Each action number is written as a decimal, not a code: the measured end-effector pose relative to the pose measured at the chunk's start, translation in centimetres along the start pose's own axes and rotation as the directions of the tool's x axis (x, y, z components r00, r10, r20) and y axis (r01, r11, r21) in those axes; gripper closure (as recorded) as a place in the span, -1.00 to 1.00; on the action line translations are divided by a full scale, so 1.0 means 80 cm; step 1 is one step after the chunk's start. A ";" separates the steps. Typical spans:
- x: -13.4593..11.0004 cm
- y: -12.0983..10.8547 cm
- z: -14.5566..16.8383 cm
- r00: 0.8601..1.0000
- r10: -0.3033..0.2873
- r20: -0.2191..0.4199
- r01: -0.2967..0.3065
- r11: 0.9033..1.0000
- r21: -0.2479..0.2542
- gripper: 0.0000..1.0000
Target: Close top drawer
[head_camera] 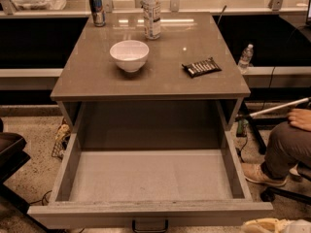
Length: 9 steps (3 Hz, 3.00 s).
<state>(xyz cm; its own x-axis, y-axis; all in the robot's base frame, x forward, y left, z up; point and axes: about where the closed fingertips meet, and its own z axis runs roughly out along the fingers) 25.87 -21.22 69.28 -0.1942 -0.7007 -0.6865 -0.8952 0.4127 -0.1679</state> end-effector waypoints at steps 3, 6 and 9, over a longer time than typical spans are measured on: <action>-0.031 -0.050 0.119 0.980 -0.035 0.196 0.052 0.995 -0.082 1.00; -0.102 -0.144 0.207 0.936 -0.052 0.349 0.082 0.994 -0.072 1.00; -0.134 -0.227 0.255 0.943 -0.035 0.332 0.062 0.995 -0.074 1.00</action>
Offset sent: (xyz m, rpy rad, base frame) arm 0.1107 0.0777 -0.0633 0.2426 -0.0596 0.1733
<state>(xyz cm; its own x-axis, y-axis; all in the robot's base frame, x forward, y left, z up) 52.43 -9.34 65.24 -0.0192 -0.4818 -0.8761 -0.9328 0.3240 -0.1577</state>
